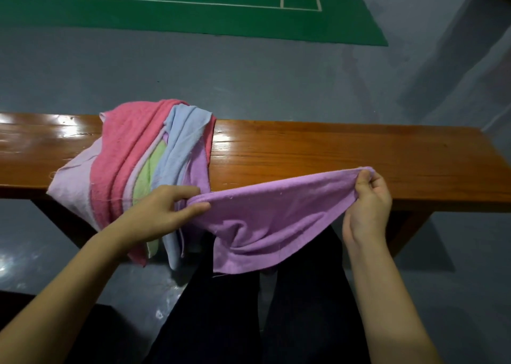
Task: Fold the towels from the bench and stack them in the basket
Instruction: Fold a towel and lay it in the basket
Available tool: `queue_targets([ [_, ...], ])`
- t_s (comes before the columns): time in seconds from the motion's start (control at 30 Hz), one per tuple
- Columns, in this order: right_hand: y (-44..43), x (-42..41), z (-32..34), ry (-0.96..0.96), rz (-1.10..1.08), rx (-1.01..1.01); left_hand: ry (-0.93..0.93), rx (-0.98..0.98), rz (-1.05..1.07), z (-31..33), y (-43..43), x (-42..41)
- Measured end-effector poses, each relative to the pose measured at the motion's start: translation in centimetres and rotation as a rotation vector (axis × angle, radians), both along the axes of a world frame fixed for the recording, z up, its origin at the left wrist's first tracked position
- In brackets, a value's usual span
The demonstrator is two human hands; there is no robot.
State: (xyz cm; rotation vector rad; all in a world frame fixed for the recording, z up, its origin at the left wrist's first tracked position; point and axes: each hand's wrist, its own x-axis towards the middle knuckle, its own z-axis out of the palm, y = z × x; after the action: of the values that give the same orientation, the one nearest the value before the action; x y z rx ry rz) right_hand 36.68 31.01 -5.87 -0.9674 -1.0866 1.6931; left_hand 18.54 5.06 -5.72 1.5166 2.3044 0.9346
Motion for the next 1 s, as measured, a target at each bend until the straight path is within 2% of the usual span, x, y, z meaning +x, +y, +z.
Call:
queue_targets([
  [0.07,0.2,0.0,-0.1,0.018,-0.037,-0.016,-0.113,0.055,0.069,0.1,-0.1,0.5],
  [0.13,0.6,0.2,-0.2,0.02,-0.06,-0.011,-0.087,0.07,0.143,0.0,-0.2,0.5],
  [0.17,0.7,0.2,-0.2,0.015,-0.06,-0.002,-0.039,0.057,0.181,0.0,-0.2,0.3],
  [0.27,0.6,0.2,-0.7,-0.007,-0.043,0.03,0.342,-0.059,0.228,0.5,-0.2,-0.5],
  [0.3,0.6,0.1,-0.9,-0.013,-0.04,0.032,0.397,-0.067,0.211,0.8,-0.1,-0.7],
  [0.33,0.5,0.1,-1.0,-0.013,-0.042,0.027,0.369,-0.063,0.189,1.0,-0.1,-0.9],
  [0.43,0.8,0.3,-1.2,-0.033,-0.058,0.015,0.102,-0.017,0.142,1.4,-0.3,-1.1],
  [0.5,0.9,0.6,-1.5,-0.06,-0.059,0.013,0.068,-0.037,0.11,1.5,-0.8,-0.9],
  [0.67,0.6,0.7,-2.1,-0.119,-0.057,0.031,0.407,-0.155,0.146,1.6,-1.7,-1.1],
  [0.8,0.6,0.6,-2.0,-0.134,-0.054,0.047,0.695,-0.145,0.049,2.5,-1.3,-1.0],
  [0.87,0.7,0.6,-1.9,-0.127,-0.056,0.06,0.721,-0.183,0.012,3.0,-1.1,-0.8],
  [1.0,0.9,0.5,-2.0,-0.123,-0.046,0.077,0.637,-0.259,0.05,2.8,-1.1,-0.8],
])
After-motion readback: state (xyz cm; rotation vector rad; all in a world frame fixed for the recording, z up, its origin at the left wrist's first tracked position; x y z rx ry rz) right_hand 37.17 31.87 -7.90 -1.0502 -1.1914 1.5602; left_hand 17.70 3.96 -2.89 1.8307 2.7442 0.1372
